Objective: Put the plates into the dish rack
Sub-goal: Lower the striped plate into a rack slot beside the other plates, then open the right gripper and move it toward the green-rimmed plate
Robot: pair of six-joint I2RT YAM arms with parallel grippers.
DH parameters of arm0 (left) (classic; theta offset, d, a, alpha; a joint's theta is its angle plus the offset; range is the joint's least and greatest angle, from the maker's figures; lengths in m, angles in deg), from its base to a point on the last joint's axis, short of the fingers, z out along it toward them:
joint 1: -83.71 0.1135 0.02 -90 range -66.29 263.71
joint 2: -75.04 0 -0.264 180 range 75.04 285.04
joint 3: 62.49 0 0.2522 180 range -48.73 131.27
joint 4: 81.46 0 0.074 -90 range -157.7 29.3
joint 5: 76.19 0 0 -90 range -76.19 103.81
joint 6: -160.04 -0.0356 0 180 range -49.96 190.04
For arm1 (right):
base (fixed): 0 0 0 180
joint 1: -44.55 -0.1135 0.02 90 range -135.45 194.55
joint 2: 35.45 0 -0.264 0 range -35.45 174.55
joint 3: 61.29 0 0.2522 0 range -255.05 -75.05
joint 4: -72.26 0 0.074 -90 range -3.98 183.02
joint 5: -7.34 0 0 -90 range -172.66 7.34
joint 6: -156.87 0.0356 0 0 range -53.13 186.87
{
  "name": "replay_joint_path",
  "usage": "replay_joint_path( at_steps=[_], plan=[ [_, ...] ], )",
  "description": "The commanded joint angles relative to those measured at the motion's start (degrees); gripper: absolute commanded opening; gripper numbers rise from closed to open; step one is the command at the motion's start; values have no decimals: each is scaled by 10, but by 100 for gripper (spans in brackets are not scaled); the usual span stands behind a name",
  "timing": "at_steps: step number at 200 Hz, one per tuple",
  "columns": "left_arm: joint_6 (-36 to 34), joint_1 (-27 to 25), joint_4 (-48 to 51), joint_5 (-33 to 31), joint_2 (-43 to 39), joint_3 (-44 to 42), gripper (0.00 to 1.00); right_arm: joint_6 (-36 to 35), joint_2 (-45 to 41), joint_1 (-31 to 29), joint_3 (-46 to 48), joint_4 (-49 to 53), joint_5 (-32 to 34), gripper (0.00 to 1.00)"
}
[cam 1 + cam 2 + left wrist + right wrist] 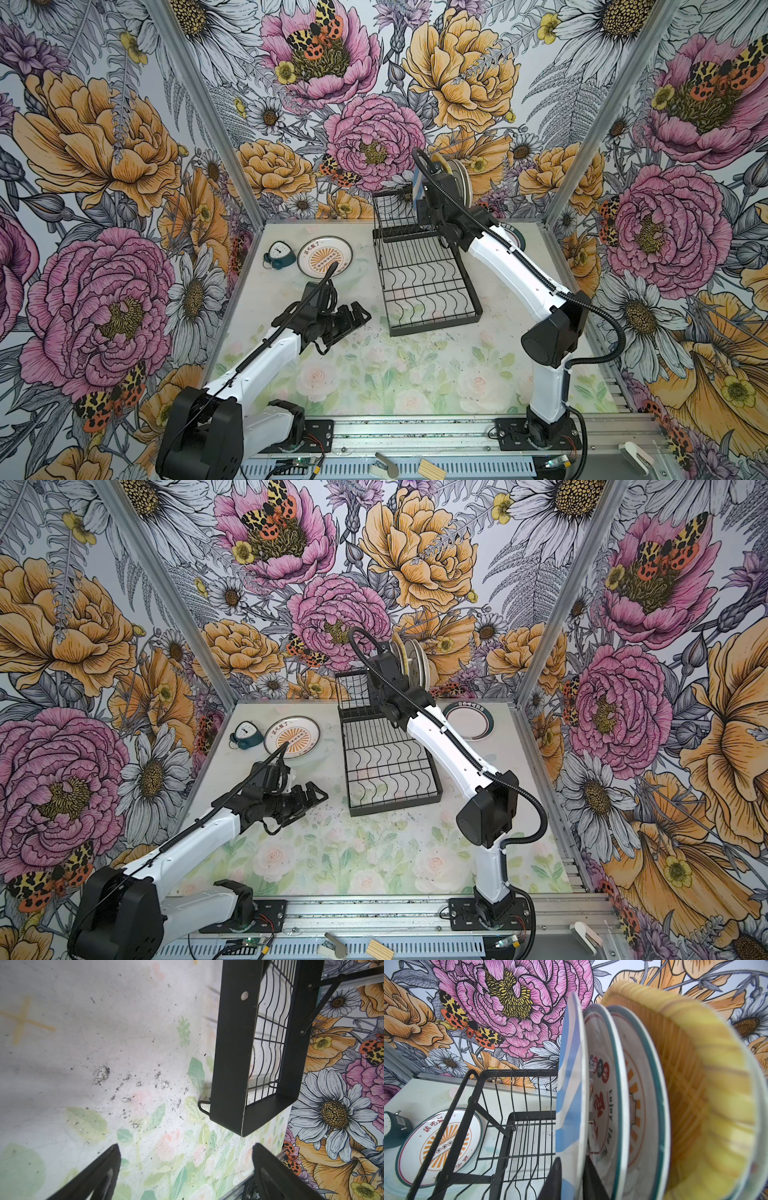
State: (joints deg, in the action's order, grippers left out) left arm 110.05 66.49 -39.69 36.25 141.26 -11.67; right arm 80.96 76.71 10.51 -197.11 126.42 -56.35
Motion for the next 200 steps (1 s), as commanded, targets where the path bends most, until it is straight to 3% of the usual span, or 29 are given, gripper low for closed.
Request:
replay_joint_path(
  at_steps=[1,69,109,200],
  plan=[
    [-18,9,-7,15,-10,4,99,6,0,3,0,-4,10,25],
    [-25,23,-3,13,-9,9,99,6,-36,-7,-1,4,9,38],
    [-21,29,-2,10,-10,16,99,30,-70,-13,10,37,-17,50],
    [-25,30,-2,4,-33,4,99,127,-249,-25,230,41,-109,59]
  ],
)
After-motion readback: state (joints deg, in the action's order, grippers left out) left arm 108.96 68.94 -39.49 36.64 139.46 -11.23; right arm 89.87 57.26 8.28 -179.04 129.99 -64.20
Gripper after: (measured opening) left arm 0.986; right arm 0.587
